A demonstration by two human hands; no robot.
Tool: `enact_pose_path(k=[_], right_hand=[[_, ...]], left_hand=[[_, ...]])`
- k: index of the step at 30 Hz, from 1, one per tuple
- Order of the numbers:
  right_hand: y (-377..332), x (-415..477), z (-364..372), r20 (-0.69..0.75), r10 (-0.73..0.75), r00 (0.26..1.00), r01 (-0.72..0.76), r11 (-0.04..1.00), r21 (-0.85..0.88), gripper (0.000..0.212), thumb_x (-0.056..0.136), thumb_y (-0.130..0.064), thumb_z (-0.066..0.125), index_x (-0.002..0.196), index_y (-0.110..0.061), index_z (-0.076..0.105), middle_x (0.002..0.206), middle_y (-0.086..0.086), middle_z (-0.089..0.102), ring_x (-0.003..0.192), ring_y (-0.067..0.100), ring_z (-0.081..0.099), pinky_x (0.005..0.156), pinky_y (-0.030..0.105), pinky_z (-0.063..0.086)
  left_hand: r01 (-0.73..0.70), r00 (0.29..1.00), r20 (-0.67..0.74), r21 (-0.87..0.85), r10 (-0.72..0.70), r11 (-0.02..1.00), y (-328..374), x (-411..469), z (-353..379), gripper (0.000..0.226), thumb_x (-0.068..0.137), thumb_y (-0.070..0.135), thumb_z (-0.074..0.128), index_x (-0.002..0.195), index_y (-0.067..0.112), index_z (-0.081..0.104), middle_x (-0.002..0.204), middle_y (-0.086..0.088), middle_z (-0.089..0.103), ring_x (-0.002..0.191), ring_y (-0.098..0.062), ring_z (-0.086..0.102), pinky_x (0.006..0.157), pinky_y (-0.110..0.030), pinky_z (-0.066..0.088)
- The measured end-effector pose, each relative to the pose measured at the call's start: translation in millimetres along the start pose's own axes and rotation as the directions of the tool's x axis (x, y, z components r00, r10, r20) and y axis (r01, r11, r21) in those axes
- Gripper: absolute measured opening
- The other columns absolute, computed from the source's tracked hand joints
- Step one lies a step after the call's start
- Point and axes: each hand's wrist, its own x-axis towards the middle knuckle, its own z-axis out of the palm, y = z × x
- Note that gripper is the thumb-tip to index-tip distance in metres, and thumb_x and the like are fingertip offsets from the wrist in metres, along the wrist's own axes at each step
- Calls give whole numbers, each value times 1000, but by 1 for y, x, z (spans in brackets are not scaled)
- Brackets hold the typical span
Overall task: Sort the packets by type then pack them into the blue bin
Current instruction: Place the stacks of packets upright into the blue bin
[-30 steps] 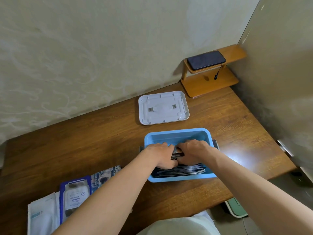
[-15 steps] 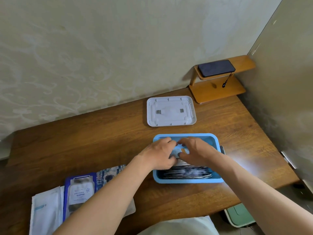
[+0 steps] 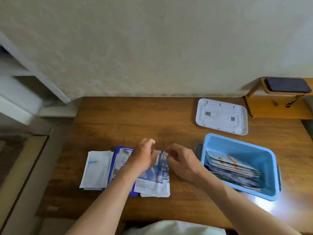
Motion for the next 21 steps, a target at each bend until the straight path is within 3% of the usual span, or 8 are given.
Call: enact_pose_path(k=[3,6,8,9,11,16,21], right_hand=[[4,12,42,129,296,947,-306,950,66,34,93,-19,58,126,-18,53,108,-3,62,96,16,64,80,29,56],[12,15,68,86,476,875,-483,855,187,28,90,-21,62,117,-17,55,106,-1,65,96,18,65,85,38,58],[16,15,75,58,529,847,-527,819,228,11,91,-16,63,94,-23,55,92,-4,64,85,13,64,78,36,57],[19,17,78,57,556,829,-552,798,243,17,91,-13,63,86,-25,52,86,-5,62,79,10,62,72,32,56],[24,19,82,54,605,794,-593,753,286,16,92,-12,65,90,-20,52,86,-4,60,76,7,60,66,28,54],[35,26,91,95,685,722,-661,642,389,30,90,-14,70,114,-11,52,96,5,65,84,17,68,71,36,61],[39,32,94,219,698,682,-710,558,430,16,91,-14,72,102,-4,66,98,15,74,87,29,75,81,49,63]], left_hand=[[193,980,69,-64,-189,979,-39,-20,4,41,102,21,54,142,16,52,140,-5,56,122,-23,58,96,-32,48],[276,952,169,-108,-256,955,-61,-32,18,48,103,21,51,151,17,46,147,-5,54,130,-22,55,100,-31,46],[291,942,214,-140,-258,947,-65,-36,27,48,104,20,49,151,15,45,148,-6,53,131,-22,53,104,-33,45],[297,939,226,-150,-260,943,-64,-36,30,47,104,19,47,151,15,45,149,-6,52,132,-22,52,105,-33,45],[307,935,237,-164,-265,938,-61,-36,35,48,105,19,45,153,17,43,151,-5,49,135,-23,50,106,-34,45],[335,922,256,-146,-291,931,-57,-33,47,52,103,24,44,155,19,41,152,-6,50,131,-27,55,106,-44,50],[341,911,282,-101,-302,935,-46,-32,55,45,102,22,45,147,19,48,146,-7,55,124,-27,59,102,-44,52]])
